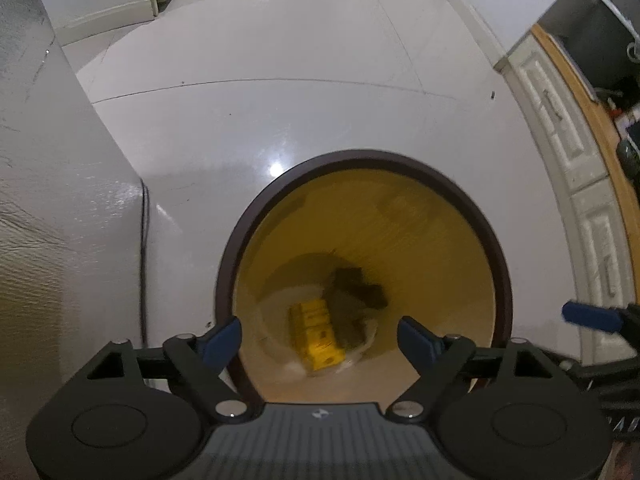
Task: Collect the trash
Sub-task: 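Open both grippers to drop the box and cardboard into the bin, then lift both tools away from the bin back toward the table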
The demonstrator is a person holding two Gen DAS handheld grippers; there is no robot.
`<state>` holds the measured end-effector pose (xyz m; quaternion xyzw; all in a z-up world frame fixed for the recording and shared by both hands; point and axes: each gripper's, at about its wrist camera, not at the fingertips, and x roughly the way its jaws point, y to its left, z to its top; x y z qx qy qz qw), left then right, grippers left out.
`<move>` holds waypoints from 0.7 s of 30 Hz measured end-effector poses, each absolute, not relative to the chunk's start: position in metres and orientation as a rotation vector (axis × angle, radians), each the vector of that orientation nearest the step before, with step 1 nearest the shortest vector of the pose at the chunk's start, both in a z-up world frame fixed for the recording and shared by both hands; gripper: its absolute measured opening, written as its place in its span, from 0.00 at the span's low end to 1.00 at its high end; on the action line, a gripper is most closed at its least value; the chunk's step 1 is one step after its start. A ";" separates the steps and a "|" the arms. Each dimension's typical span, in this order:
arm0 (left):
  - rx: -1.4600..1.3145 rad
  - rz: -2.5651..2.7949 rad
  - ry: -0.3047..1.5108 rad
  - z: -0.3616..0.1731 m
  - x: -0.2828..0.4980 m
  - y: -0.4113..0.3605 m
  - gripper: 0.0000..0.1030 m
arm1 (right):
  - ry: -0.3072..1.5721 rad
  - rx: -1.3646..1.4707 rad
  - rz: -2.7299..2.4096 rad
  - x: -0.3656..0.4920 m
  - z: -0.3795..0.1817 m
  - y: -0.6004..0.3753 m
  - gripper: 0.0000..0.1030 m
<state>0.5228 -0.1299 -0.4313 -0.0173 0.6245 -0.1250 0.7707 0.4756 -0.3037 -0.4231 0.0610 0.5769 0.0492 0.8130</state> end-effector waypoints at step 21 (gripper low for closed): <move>-0.002 -0.189 1.331 -0.391 0.487 -0.101 1.00 | 1.192 0.114 0.064 0.450 -0.390 -0.310 1.00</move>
